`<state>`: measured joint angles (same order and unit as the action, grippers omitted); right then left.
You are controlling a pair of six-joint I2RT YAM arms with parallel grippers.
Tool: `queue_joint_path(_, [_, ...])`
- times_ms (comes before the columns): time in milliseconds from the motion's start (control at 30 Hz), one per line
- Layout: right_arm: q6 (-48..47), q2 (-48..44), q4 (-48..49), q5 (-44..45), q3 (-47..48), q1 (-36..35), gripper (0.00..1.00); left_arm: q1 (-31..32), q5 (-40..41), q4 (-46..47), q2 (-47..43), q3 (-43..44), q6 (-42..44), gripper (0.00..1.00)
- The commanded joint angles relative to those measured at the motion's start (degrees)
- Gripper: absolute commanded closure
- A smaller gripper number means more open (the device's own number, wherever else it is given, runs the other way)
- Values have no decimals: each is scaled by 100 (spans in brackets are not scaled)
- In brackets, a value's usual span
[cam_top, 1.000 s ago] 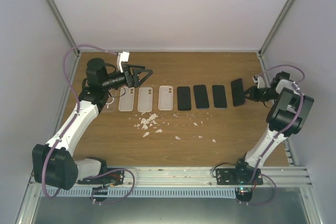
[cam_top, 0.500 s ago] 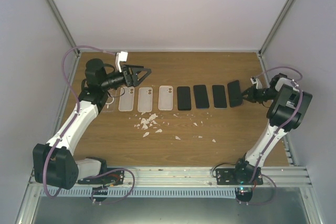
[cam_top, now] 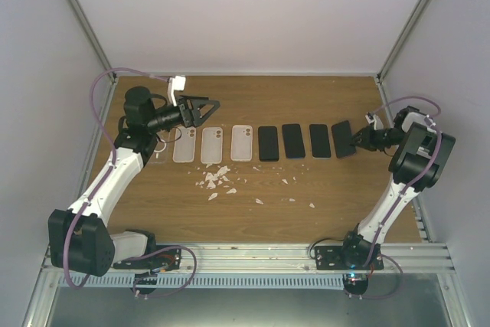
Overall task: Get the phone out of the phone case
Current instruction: Place the phone at the center of the board, then reset both arms
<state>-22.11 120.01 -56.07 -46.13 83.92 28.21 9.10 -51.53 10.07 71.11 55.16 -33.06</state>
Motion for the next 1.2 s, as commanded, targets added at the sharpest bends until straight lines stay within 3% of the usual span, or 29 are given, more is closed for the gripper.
queue_joint_path(0, [30,-134,138,188,119,31,69,-62,-24,311,-20,-74,-24,1])
queue_joint_path(267, [48,-531,148,320,52,27,45,-104,130,-11,-36,30,158,1])
queue_joint_path(367, [8,-737,124,426,73,27,32,-163,229,-357,0,186,201,1])
queue_joint_path(600, [-257,-1373,-73,232,370,28,2,-380,254,-2367,574,1433,1256,1])
queue_joint_path(767, [-433,-1702,-478,-442,819,-9,0,-1030,0,-3497,989,2186,1779,1])
queue_joint_path(967, [-341,-2302,-440,-467,1120,-351,0,-2305,-286,-4298,1326,3009,2373,1])
queue_joint_path(1167, [19,-3165,194,-259,638,-1035,0,-2931,826,-5103,1201,3105,3520,1])
